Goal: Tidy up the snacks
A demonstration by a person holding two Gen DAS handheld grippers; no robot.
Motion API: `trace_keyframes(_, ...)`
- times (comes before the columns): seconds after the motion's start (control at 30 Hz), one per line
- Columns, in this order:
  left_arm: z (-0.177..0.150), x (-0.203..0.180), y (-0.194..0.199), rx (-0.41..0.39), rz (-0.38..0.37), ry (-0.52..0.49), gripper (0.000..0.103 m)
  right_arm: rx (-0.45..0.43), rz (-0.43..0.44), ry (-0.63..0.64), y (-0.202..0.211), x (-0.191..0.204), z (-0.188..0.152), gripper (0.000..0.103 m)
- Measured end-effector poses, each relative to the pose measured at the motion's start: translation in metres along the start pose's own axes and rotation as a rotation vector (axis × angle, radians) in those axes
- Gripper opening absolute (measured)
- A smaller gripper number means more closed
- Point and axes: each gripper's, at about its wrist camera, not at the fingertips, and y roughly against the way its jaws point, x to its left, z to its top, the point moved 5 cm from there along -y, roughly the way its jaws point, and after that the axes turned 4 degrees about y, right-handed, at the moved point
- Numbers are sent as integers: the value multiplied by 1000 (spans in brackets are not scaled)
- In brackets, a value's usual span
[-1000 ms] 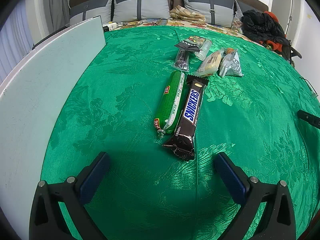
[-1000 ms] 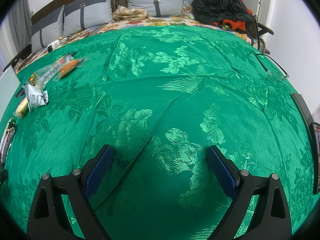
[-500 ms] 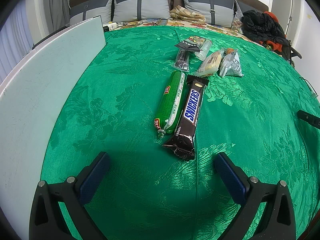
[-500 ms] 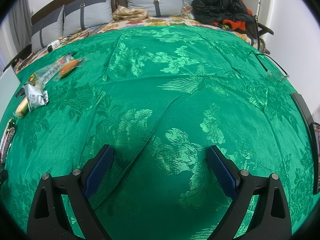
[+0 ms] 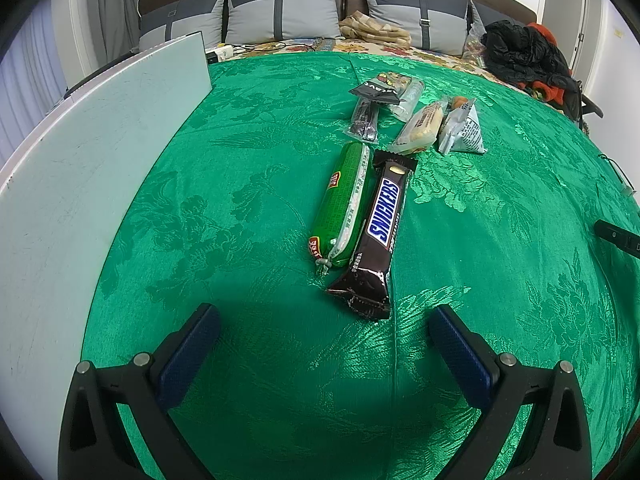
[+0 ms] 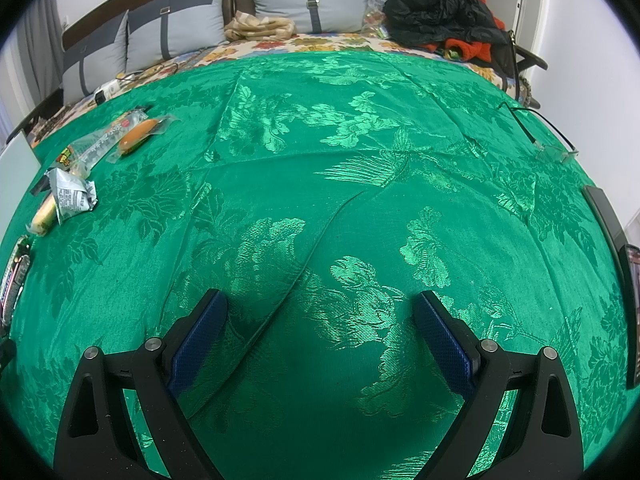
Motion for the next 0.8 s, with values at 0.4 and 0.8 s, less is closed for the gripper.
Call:
trace_keyframes(0.4,1,0,0,0,0,1,103,0,0,0,0,-1,-1,97)
trace_keyframes(0.8,0,1,0,0,0,2,103,0,0,0,1,-1,-1,97)
